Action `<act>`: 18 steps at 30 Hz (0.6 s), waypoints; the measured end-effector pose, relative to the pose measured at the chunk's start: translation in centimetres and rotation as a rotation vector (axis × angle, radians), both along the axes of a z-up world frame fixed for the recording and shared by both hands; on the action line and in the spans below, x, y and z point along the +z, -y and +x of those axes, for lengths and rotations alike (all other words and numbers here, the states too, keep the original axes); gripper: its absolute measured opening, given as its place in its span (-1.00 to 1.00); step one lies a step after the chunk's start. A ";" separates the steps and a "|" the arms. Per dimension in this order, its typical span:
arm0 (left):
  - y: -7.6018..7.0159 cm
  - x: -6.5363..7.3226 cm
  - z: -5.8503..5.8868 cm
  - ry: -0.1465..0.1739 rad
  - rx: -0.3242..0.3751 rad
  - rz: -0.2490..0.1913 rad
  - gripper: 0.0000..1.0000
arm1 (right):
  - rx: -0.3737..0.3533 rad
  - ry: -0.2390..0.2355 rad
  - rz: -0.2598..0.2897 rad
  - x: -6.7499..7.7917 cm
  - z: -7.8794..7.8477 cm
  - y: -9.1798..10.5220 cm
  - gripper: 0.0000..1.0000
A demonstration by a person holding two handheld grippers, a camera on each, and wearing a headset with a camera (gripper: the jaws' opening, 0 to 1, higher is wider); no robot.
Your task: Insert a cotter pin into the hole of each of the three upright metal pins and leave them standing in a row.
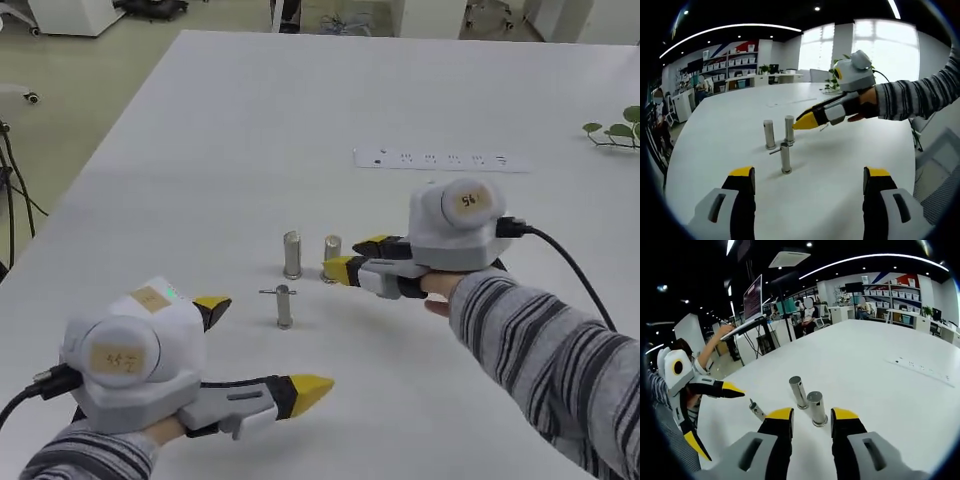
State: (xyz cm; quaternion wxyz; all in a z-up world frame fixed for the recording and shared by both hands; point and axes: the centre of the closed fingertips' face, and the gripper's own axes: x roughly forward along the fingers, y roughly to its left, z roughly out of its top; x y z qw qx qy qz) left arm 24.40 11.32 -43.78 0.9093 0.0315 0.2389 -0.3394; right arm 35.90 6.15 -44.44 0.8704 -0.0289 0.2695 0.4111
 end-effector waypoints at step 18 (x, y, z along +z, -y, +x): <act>0.7 -0.2 -1.1 0.021 -0.018 0.040 0.97 | -0.004 -0.013 0.006 -1.0 1.5 -1.4 -0.77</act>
